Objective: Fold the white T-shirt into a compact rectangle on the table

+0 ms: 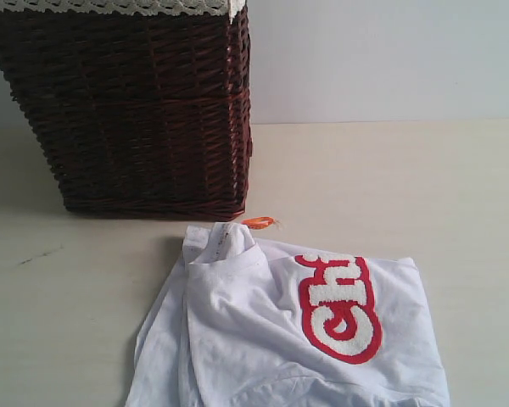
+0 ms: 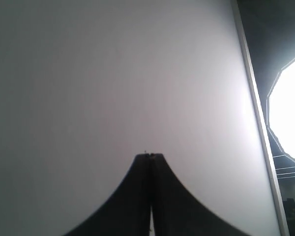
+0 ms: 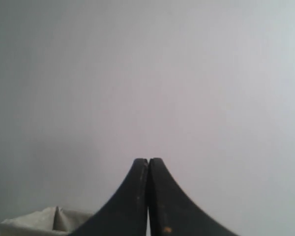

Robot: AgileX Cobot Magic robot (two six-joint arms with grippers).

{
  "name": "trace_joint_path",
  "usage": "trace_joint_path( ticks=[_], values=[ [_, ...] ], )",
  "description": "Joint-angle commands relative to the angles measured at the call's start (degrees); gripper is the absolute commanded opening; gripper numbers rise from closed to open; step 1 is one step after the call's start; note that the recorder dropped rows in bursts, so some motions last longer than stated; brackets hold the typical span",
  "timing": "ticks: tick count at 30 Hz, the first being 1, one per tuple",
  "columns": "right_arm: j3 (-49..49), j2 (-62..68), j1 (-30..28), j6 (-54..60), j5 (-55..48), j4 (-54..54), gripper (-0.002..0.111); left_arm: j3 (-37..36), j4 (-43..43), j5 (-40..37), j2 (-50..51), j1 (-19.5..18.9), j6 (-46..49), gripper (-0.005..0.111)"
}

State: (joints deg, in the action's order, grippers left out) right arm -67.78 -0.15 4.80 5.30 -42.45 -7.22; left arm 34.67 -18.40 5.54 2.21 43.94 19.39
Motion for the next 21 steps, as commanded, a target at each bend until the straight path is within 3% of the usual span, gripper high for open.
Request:
trace_joint_path(
  ticks=[1, 6, 21],
  values=[
    [5.7, 0.1, -6.4, 3.8, 10.9, -6.3, 0.000, -1.7, 0.3, 1.7, -0.2, -0.1, 0.3, 0.000],
    [13.6, 0.1, -10.0, 4.1, 19.2, -10.5, 0.000, -3.0, 1.2, 1.8, -0.2, -0.1, 0.3, 0.000],
    [40.5, 0.1, -10.1, 2.0, 35.6, -10.8, 0.000, -4.0, 1.2, 0.0, -0.2, -0.1, -0.1, 0.000]
  ],
)
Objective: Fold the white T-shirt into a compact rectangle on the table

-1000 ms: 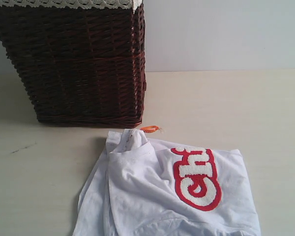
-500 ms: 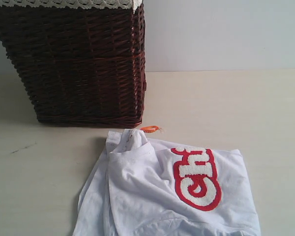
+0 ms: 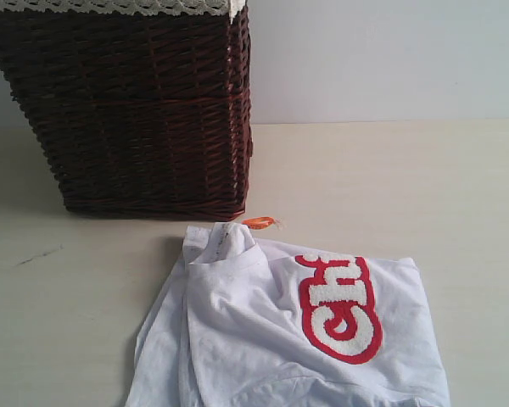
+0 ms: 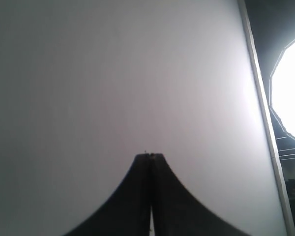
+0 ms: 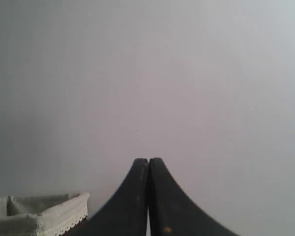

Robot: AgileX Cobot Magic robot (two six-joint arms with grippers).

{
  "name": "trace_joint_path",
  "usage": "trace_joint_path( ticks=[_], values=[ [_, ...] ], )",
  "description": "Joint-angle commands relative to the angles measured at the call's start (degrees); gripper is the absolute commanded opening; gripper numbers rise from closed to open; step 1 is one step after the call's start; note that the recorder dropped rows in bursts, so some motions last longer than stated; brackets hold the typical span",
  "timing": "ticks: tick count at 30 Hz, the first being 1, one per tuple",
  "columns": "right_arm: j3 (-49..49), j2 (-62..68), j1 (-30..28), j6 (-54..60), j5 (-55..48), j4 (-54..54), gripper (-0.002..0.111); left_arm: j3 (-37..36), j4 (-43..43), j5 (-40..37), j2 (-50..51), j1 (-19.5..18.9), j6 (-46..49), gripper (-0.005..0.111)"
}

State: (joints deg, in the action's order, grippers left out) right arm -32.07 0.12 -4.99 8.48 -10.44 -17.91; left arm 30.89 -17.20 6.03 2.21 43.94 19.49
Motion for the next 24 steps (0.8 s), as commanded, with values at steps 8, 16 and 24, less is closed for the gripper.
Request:
trace_joint_path(
  ticks=[8, 16, 24],
  values=[
    [7.0, -0.1, -0.4, -4.2, 5.9, -3.1, 0.000, -0.2, 0.0, -0.6, -0.2, -0.1, -0.2, 0.000],
    [7.0, -0.1, -0.4, -4.2, 5.9, -3.1, 0.000, -0.2, 0.0, -0.7, -0.2, -0.1, -0.2, 0.000],
    [7.0, -0.1, -0.4, -4.1, 5.9, -3.1, 0.000, -0.2, 0.0, -0.7, -0.2, -0.1, -0.2, 0.000]
  ],
)
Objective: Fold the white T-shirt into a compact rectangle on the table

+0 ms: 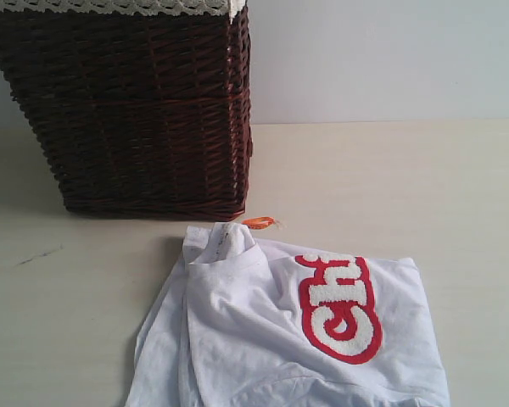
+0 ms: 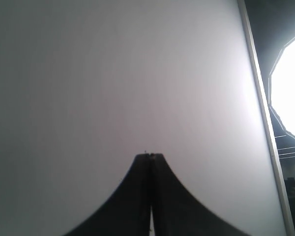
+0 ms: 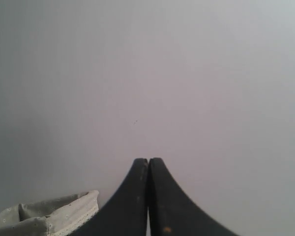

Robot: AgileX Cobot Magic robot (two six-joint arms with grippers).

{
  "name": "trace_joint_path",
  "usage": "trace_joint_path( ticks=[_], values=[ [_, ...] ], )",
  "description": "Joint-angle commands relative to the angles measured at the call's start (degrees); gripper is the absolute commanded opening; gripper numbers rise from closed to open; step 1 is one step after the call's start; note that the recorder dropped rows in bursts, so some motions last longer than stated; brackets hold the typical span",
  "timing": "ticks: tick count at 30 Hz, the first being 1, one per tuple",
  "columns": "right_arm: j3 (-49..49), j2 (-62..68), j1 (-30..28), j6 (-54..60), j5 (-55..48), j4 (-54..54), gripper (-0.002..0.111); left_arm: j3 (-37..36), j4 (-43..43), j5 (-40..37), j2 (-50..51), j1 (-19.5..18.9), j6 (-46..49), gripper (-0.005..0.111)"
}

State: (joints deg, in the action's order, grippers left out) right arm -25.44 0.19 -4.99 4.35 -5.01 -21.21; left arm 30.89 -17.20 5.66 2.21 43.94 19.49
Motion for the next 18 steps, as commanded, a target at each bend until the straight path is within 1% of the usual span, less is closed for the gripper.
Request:
trace_joint_path(
  ticks=[1, 10, 15, 18],
  values=[
    [0.3, -0.2, -0.4, 0.0, 0.8, 0.5, 0.000, -0.2, 0.0, -0.4, -0.2, -0.1, -0.2, 0.000],
    [1.4, -0.2, -0.4, 0.5, 7.8, 1.0, 0.000, -0.2, 0.0, -0.4, -0.2, -0.1, -0.2, 0.000],
    [4.5, -0.2, -1.5, 0.5, 12.2, 6.0, 0.000, -0.2, 0.0, -0.4, -0.2, -0.1, -0.2, 0.000],
    [6.2, -0.2, -2.8, 0.3, 12.7, 9.3, 0.000, -0.2, 0.0, -0.4, -0.2, -0.1, -0.2, 0.000]
  ],
)
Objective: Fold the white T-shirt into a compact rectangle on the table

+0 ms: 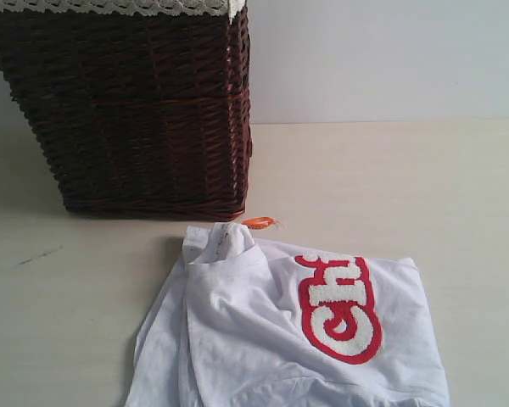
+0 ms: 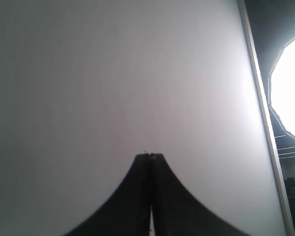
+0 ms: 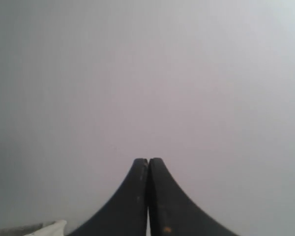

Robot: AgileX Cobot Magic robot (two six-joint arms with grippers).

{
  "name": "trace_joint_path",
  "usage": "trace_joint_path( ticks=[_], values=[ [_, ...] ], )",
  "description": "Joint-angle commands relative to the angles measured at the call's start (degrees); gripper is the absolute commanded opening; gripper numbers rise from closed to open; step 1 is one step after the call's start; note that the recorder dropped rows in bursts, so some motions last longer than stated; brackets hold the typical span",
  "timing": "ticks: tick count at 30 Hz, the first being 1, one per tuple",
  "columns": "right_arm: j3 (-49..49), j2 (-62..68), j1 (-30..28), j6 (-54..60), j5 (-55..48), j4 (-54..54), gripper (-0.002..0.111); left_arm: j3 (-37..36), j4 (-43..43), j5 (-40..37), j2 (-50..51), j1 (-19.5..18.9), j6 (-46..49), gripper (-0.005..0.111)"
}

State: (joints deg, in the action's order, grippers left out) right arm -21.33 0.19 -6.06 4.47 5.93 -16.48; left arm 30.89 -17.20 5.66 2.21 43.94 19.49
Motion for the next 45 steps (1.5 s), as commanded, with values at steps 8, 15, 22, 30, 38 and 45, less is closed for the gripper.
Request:
trace_joint_path(
  ticks=[8, 15, 22, 30, 38, 45],
  values=[
    [7.4, -0.2, -2.5, -6.2, 3.5, 16.5, 0.000, -0.2, 0.0, -0.4, -0.2, -0.1, -0.2, 0.000],
    [16.5, -0.2, -2.5, -6.2, 4.4, 16.5, 0.000, -0.2, 0.0, -0.4, -0.2, -0.1, -0.2, 0.000],
    [21.3, -0.2, -2.5, -4.5, -6.7, 19.0, 0.000, -0.2, 0.0, -0.4, -0.2, -0.1, -0.2, 0.000],
    [21.3, -0.2, -2.5, -2.0, -21.0, 20.0, 0.000, -0.2, 0.0, -0.4, -0.2, -0.1, -0.2, 0.000],
    [21.3, -0.2, -2.5, -2.1, -20.9, 19.9, 0.000, -0.2, 0.0, -0.4, -0.2, -0.1, -0.2, 0.000],
    [21.3, -0.2, -2.5, -2.1, -20.9, 19.6, 0.000, -0.2, 0.0, -0.4, -0.2, -0.1, -0.2, 0.000]
  ],
)
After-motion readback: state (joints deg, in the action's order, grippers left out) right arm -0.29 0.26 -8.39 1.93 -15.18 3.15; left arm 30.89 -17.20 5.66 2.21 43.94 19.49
